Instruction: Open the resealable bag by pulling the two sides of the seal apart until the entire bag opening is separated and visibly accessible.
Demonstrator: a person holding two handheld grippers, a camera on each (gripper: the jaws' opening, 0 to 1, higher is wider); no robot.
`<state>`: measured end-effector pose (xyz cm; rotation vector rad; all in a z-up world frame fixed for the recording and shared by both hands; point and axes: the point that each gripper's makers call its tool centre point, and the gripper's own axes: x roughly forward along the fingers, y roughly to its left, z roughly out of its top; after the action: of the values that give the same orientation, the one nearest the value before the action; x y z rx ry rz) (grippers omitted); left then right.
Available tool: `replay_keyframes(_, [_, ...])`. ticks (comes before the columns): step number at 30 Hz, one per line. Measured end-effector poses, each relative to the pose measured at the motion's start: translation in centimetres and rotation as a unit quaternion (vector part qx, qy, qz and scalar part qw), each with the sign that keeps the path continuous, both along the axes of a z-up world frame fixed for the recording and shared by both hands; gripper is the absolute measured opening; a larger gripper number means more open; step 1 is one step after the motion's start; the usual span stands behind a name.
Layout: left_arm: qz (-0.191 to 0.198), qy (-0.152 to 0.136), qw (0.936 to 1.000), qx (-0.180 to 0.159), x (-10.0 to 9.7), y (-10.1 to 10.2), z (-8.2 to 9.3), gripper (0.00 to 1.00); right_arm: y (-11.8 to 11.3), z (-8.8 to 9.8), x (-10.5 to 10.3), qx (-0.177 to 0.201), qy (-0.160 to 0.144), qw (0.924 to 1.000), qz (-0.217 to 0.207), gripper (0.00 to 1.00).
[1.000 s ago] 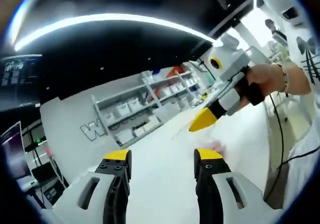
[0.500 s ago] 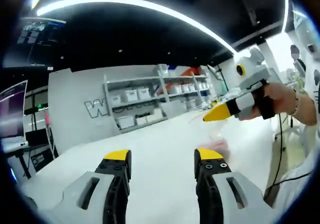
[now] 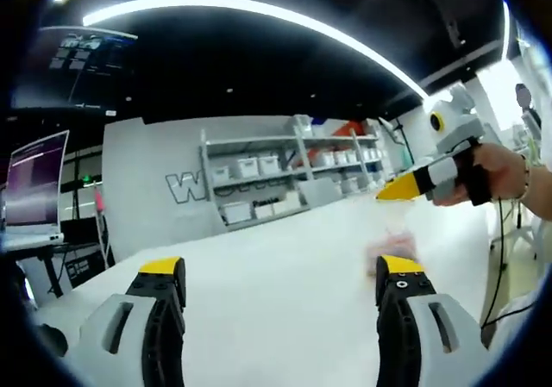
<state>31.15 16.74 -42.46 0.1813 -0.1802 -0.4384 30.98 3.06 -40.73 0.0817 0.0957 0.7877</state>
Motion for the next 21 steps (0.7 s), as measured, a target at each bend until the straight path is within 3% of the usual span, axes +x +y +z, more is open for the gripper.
replay_keyframes(2, [0.009, 0.002, 1.0, -0.001, 0.2, 0.4, -0.1, 1.0, -0.2, 0.2, 0.2, 0.005, -0.001, 1.0, -0.004, 0.0])
replay_keyframes(12, [0.045, 0.016, 0.9989, 0.0, 0.8, 2.1, -1.1, 1.0, -1.1, 1.9, 1.1, 0.022, -0.015, 0.9994, -0.022, 0.0])
replay_keyframes(21, [0.055, 0.006, 0.9984, -0.007, 1.1, 2.8, -1.0, 1.0, -1.3, 2.1, 2.0, 0.028, -0.012, 0.9992, -0.027, 0.0])
